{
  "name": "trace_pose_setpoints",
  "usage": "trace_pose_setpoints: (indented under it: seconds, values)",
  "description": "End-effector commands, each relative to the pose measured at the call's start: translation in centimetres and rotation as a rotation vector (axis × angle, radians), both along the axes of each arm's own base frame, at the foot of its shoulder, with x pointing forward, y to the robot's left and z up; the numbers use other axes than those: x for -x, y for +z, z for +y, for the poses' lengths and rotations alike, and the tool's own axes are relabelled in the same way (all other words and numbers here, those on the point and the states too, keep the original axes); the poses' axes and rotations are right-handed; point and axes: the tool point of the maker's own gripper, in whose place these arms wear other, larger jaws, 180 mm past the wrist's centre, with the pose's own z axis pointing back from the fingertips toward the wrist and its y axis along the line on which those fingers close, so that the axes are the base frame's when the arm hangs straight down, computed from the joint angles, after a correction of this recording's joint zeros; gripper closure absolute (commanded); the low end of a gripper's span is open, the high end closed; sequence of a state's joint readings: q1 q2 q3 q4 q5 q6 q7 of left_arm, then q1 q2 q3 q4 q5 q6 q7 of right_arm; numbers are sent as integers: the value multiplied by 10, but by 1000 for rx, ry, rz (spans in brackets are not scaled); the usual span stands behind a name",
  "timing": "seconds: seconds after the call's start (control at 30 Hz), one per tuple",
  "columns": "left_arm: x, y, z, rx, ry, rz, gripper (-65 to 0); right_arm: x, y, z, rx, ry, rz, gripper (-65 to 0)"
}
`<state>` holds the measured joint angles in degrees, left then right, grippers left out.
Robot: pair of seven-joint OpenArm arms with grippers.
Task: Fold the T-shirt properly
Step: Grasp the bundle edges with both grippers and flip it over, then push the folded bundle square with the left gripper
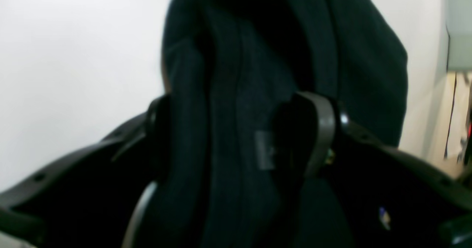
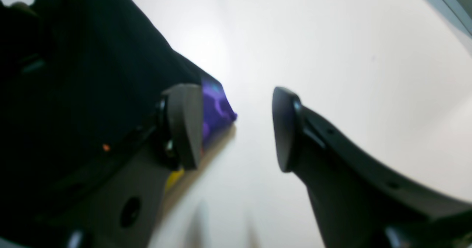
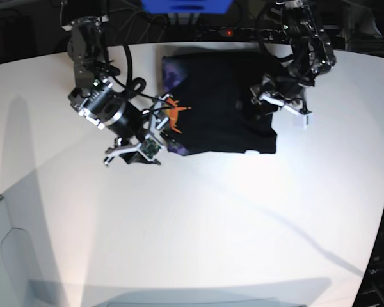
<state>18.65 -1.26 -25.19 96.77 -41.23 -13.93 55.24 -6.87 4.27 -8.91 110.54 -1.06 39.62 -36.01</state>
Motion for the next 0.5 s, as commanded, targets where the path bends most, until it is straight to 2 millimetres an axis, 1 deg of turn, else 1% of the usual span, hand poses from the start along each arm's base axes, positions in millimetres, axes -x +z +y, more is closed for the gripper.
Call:
trace_pose_setpoints:
  seconds: [0.0,0.07,0.2,0.23,0.3,0.37,0.47]
  values:
    - [6,-4,-4,-13,-42,34,-396,-3,13,5,-35,14,-39,-310]
    - [4,-4,-9,-21,-78,32,-292,-3,13,5,-35,14,-39,-309]
    - [-10,3,-5,-51,-106,6,-23,-5,13,1,-29,6,-39,-307]
    - [-14,5,-4,-65,-124,0,0,-7,13,-4,-28,-9,-41,-307]
    - [-20,3,-3,-110,-173,3,-8,-11,14,-16,-28,-50,-44,-307]
    - [-27,-1,-9,-148,-237,4,-1,-16,16,-24,-36,-85,-48,-307]
    - [-35,-10,-22,-192,-338,21,0,-29,24,-48,-41,-170,-74,-306]
